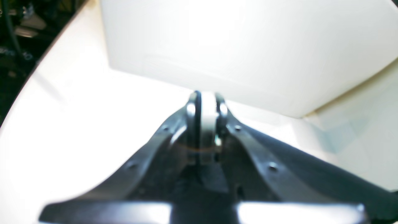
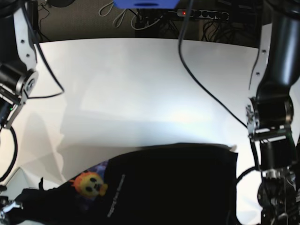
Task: Layout the t-shirt on the table in an organized manner, then fold the t-shirt properly
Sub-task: 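Lower the shirt back onto the table with both grippers, laying it flat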
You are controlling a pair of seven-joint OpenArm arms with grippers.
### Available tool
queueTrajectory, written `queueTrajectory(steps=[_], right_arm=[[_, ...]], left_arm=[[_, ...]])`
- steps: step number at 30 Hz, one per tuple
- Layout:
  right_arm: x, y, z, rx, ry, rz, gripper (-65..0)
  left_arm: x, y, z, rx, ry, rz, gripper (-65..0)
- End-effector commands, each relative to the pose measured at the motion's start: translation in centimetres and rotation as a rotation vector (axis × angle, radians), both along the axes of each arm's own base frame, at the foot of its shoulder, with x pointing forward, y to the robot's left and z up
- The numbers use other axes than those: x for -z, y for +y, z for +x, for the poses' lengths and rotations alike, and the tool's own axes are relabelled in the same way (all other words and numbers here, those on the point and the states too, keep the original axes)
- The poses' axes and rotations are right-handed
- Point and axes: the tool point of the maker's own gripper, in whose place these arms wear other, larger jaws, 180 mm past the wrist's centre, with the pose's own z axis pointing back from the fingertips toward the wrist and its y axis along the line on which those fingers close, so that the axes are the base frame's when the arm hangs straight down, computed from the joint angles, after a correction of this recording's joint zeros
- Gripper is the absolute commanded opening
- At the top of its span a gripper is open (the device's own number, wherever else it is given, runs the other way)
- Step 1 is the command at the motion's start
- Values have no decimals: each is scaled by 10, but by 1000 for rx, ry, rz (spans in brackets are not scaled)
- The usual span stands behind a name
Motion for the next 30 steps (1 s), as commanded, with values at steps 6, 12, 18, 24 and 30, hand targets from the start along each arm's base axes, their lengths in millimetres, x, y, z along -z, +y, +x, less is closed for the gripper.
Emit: queueTrajectory(steps=[6,12,18,24,30], right_arm=[[-126,17,24,-61,-254,-51,-650],[-143,13,12,-40,-275,-92,-650],[-55,6,-30,-3,-154,-145,-650],[37,33,-80,-28,-39,-128,-650],[119,71,-124,-82,103,-53,-650]], left_arm=[[-91,-21,27,-8,-188,34,-649],[-103,-22,20,5,-202,41,-649],[-38,-5,-10,15,-97,115,-649],[59,13,-56,-7,-1,111,-649],[178,43,-113,-58,249,2,-649]])
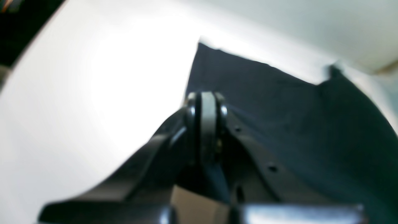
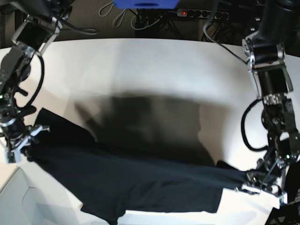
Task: Layout the t-shirt on the table in an organized manner, then fold the t-shirt properly
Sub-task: 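Lower the shirt back onto the table with both grippers, laying it flat, then release the right gripper and regrasp the shirt's shoulder edge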
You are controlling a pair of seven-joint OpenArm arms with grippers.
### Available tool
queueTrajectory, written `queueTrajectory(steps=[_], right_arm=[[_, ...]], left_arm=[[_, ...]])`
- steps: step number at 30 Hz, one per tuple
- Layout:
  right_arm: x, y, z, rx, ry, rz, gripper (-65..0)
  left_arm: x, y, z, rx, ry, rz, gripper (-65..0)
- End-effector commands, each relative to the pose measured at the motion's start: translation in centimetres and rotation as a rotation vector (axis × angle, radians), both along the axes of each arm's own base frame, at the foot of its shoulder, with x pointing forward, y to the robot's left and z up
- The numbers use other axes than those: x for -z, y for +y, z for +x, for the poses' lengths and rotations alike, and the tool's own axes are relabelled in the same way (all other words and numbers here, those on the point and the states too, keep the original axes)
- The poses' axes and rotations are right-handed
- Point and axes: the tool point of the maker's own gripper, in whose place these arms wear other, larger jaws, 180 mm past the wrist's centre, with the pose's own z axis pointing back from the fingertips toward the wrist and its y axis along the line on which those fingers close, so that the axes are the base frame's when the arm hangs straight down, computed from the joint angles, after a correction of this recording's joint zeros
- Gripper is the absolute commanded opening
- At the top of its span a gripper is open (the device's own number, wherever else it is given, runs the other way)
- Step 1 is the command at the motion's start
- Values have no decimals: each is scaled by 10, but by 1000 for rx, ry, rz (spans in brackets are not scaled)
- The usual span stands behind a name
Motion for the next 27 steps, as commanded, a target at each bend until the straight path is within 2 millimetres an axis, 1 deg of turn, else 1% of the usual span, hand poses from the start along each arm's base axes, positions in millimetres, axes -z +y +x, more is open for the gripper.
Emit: queueTrajectory(steps=[1,3,5,7,9,11,14,15,19,21,24,27], right_arm=[[-18,7,2,-43,-75,-11,-650],[1,13,-13,-58,-26,-4,-650],[17,14,-27,-50,15,11,-650],[27,12,-37,-45,45,8,-650],[42,13,-55,-47,96,0,-650],[52,14,-69,-52,132,-7,-650],[69,15,-87,-57,193,-10,-650],[75,15,-93,-57,212,-9,-650],[88,9,-111,-47,281,-23,-650],[92,-3,-118,-46,336,-72,-650],[93,-13,-121,-32,361,-91,-650],[94,-14,-119,-30,362,-85,-650]], left_arm=[[-1,-8,-4,30,-13,-31,-649],[26,-10,-22,39,44,-60,-649],[55,-3,-43,38,115,-55,-649],[75,-1,-62,42,172,-57,-649],[99,3,-86,46,260,-55,-649],[114,10,-102,44,319,-41,-649],[128,12,-119,44,368,-39,-649],[129,17,-124,32,370,-39,-649],[120,42,-137,-45,342,-44,-649],[114,50,-139,-66,325,-43,-649],[117,57,-146,-86,333,-39,-649],[125,55,-155,-82,359,-39,-649]])
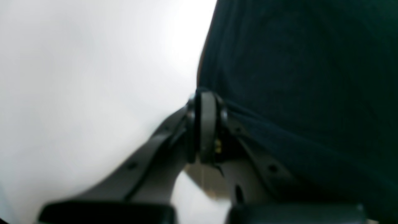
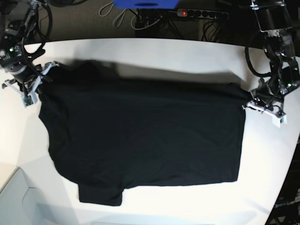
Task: Layout the t-shirt on the table in an organized manner, then fold the t-shirt properly
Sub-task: 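Release the right gripper and regrasp the shirt's shoulder edge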
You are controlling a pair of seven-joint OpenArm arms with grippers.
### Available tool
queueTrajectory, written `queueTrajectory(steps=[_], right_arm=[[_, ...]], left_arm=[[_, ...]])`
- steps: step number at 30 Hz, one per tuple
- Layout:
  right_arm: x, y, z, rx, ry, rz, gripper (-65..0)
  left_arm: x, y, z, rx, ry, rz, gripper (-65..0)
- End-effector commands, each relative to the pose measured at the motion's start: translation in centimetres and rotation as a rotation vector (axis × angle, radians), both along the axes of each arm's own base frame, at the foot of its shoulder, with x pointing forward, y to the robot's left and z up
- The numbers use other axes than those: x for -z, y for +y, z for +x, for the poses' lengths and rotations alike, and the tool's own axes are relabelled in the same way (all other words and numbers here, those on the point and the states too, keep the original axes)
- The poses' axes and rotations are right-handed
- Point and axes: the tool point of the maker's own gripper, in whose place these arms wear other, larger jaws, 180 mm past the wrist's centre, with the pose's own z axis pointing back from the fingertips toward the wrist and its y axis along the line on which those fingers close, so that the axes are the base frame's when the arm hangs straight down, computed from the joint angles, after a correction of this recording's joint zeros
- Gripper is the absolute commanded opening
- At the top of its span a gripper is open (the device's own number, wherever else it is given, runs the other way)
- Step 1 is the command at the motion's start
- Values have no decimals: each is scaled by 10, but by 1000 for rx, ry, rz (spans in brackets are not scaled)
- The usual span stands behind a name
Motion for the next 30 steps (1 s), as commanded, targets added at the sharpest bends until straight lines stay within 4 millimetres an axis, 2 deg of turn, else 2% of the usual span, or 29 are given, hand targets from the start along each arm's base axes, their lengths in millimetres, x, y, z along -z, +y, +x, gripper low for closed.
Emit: queueTrajectory(steps=[1,5,7,9,12,15,19,21,23,25,27,30], right_arm=[[-13,-5,11,-2,-46,-20,-650],[0,-1,13,3,-20,18,-650],[12,9,22,-14,1,54,-650],[26,12,25,-13,35,84,-650],[36,10,30,2,54,108,-650],[38,12,29,0,61,113,-573],[45,12,16,1,94,107,-428],[38,8,15,10,75,92,-369],[25,-2,4,39,44,63,-330],[15,0,-3,70,8,66,-317],[2,-6,-11,108,-25,47,-319],[-4,8,-28,118,-38,53,-319]], left_arm=[[-10,8,4,-6,-27,27,-649],[3,8,-10,-12,9,21,-649],[5,9,-14,-16,17,19,-649],[8,9,-17,-16,26,21,-649],[9,8,-20,-13,27,16,-649],[9,7,-20,-13,27,15,-649],[10,7,-21,-12,32,14,-649],[10,6,-21,-13,32,12,-649],[10,5,-21,-9,32,12,-649],[10,4,-20,-7,32,10,-649],[10,4,-20,-7,31,11,-649],[9,4,-19,-7,29,11,-649]])
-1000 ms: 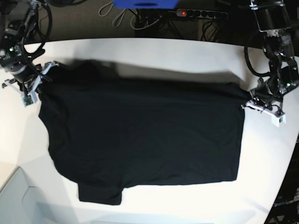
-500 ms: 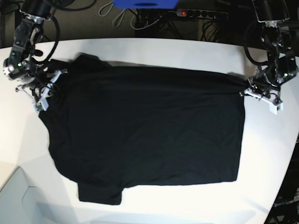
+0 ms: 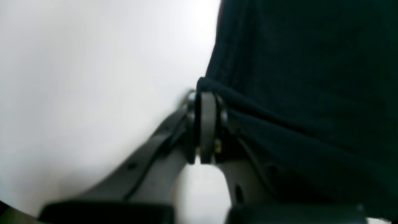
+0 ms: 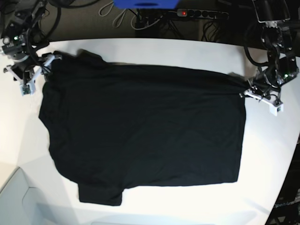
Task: Layout the t-shirt on the table in an organized manner, then fold the t-shirt properly
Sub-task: 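Release the right gripper and regrasp the shirt's shoulder edge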
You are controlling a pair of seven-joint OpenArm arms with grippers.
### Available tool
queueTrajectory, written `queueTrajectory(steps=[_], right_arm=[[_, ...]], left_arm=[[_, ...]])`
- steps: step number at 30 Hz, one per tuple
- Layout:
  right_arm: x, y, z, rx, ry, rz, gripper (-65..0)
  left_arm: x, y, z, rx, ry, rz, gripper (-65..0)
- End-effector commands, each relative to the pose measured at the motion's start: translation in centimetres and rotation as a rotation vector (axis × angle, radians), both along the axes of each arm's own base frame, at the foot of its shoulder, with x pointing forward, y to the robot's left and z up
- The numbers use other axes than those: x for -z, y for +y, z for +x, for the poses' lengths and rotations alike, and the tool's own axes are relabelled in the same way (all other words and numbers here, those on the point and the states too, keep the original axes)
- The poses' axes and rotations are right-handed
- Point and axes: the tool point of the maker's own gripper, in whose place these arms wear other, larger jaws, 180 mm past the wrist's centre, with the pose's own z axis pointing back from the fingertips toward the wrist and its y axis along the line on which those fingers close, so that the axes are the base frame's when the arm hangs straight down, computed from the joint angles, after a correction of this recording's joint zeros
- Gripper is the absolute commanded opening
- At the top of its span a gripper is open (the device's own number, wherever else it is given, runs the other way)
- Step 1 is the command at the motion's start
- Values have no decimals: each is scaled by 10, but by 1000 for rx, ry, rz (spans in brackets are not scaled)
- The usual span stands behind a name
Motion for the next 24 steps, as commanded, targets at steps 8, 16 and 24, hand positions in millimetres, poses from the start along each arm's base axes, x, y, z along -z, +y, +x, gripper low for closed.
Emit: queueTrajectory(steps=[8,16,24], right_arm=[[17,67,-17,-44,-16,165,-342],[29,104,-26,-77,9,249,-379],[49,109,-35,-61,62,292,-382]], left_arm=[[-13,6,9,-4,-39,18,-649],[-14,6,10,-4,-43,16,-649],[-14,6,11,-4,-45,16,-649]])
